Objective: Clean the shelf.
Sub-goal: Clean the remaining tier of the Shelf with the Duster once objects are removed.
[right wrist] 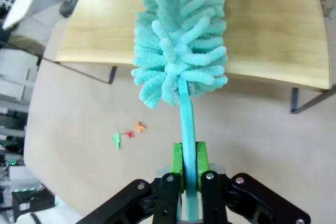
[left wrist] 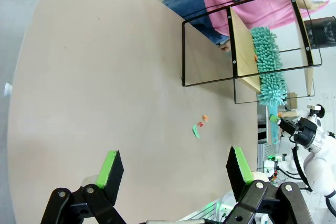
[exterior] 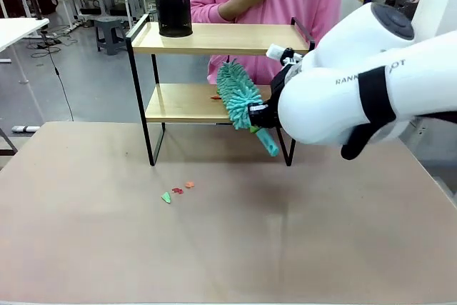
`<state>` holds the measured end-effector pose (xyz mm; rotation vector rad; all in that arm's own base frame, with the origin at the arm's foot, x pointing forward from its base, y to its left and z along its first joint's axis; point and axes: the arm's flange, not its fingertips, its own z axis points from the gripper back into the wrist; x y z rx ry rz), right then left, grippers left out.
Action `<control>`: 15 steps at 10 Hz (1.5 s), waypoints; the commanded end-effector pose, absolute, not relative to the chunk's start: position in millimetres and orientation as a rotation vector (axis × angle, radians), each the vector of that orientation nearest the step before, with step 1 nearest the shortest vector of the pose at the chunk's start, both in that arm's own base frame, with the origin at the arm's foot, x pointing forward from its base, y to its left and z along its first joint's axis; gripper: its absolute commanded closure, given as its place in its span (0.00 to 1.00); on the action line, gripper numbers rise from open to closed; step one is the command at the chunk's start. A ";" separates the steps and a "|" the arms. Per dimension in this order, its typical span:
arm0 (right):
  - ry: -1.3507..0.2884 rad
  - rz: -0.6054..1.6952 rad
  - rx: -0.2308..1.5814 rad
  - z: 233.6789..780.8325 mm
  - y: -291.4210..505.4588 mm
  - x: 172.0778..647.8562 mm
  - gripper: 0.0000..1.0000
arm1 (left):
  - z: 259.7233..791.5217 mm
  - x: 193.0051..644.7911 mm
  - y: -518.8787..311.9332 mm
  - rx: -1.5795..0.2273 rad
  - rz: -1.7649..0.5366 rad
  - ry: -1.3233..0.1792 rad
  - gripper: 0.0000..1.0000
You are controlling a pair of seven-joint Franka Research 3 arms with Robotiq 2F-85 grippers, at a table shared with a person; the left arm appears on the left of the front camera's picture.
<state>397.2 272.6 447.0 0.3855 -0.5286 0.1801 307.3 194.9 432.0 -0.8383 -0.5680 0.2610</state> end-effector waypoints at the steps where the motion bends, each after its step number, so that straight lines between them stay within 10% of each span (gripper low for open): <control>1: -0.418 0.273 0.507 446.7 259.9 406.9 0.88 | 431.4 306.4 194.3 -0.848 0.246 -0.585 0.00; 15: 0.190 0.945 1.223 524.9 71.3 302.1 0.88 | 431.4 306.4 194.3 -0.848 0.246 -0.585 0.00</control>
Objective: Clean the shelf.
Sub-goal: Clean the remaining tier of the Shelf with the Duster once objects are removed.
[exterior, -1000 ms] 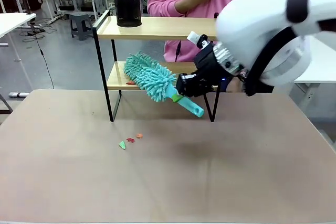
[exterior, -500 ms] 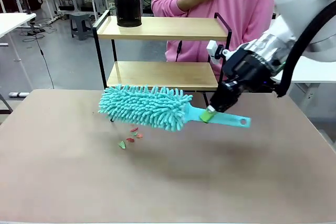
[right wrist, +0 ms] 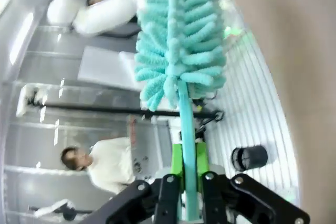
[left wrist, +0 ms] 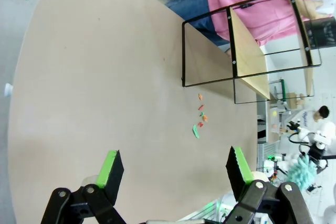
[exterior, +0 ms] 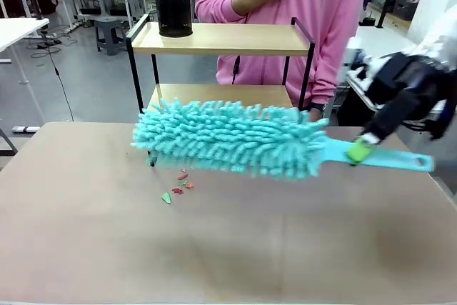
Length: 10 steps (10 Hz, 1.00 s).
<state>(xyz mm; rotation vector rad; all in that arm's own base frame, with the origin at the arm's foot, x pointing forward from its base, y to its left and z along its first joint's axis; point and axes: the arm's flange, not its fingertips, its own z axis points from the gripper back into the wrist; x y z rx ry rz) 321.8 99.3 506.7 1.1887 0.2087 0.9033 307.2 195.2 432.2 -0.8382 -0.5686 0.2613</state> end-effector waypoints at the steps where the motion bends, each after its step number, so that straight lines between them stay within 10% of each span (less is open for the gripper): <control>1: 0.143 0.924 1.259 544.4 33.9 276.5 0.88 | 431.4 306.4 194.3 -0.848 0.246 -0.585 0.00; 6: -0.414 0.245 1.066 541.5 -130.2 183.5 0.88 | 431.4 306.4 194.3 -0.848 0.246 -0.585 0.00; 10: -0.399 -0.185 0.884 506.0 -159.1 180.7 0.88 | 431.4 306.4 194.3 -0.848 0.246 -0.585 0.00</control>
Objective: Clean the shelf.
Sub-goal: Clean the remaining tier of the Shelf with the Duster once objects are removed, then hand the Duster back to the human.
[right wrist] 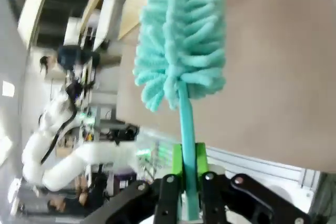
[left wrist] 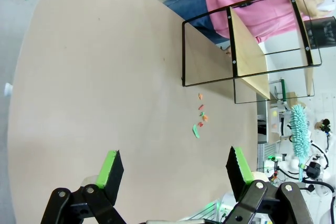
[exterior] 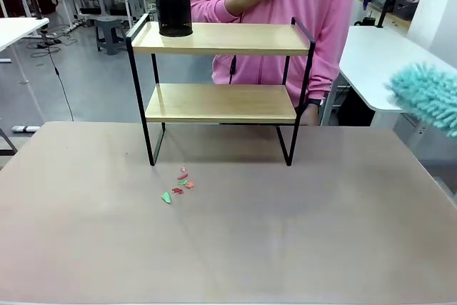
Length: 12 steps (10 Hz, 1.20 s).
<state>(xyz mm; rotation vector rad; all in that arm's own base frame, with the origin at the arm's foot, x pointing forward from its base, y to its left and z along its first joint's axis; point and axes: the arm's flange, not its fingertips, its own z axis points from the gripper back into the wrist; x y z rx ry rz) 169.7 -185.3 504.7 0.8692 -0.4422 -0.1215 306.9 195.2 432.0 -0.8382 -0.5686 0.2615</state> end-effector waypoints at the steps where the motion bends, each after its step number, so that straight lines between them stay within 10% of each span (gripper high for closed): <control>1: -0.452 -0.015 0.915 514.1 -186.9 165.1 0.88 | 431.4 306.4 194.3 -0.848 0.246 -0.585 0.00; 12: -0.452 -0.015 0.915 514.1 -186.9 165.1 0.88 | 431.4 306.4 194.3 -0.848 0.246 -0.585 0.00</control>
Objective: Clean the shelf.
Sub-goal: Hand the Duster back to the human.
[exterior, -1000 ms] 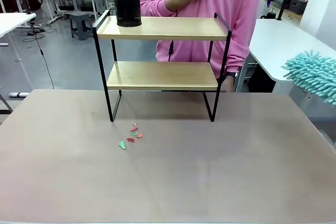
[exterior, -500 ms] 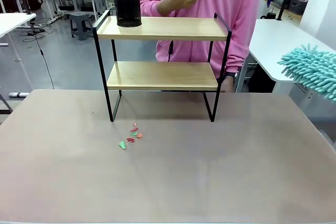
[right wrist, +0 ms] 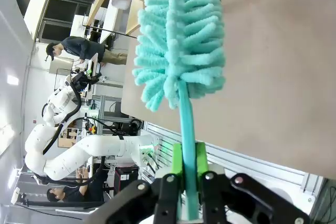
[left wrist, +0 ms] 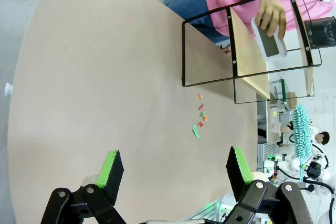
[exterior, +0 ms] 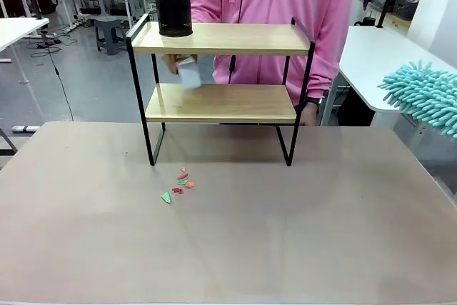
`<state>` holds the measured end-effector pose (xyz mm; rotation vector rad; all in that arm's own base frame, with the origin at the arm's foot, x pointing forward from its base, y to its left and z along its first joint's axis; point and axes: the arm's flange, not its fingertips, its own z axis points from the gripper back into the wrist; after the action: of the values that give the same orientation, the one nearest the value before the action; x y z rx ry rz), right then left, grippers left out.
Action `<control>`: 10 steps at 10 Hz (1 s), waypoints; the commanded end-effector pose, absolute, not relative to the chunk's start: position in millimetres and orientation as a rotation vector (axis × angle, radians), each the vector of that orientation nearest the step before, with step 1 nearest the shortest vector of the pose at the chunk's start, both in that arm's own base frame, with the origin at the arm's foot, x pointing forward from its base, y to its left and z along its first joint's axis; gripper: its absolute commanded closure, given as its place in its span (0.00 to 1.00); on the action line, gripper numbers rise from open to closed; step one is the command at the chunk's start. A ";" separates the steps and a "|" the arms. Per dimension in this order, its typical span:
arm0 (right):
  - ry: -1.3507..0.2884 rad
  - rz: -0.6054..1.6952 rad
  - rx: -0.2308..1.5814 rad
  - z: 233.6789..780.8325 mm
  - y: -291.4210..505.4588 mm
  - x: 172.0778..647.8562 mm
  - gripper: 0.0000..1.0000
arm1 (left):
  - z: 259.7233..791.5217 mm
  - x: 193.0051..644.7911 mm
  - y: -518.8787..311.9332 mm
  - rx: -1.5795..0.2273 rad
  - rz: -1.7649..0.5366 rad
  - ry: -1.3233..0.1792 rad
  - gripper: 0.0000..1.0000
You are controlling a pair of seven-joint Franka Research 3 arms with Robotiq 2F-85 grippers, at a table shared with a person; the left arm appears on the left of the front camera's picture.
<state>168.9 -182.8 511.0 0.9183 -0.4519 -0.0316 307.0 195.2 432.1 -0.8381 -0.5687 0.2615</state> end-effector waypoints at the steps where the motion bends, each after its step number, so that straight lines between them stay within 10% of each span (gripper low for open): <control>1: -0.452 -0.015 0.915 514.1 -186.9 165.1 0.88 | 431.4 306.4 194.3 -0.848 0.246 -0.585 0.00; 6: -0.452 -0.032 0.918 511.0 -182.8 168.9 0.88 | 432.1 307.0 195.2 -0.838 0.261 -0.569 0.00; 10: -0.575 0.508 1.123 621.5 -111.2 184.5 0.88 | 524.2 346.5 84.9 -1.162 -0.283 -0.551 0.00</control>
<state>184.3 -128.1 601.4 1.0467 -0.5823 0.3182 336.7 101.1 515.0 -1.0242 -0.5796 -0.1358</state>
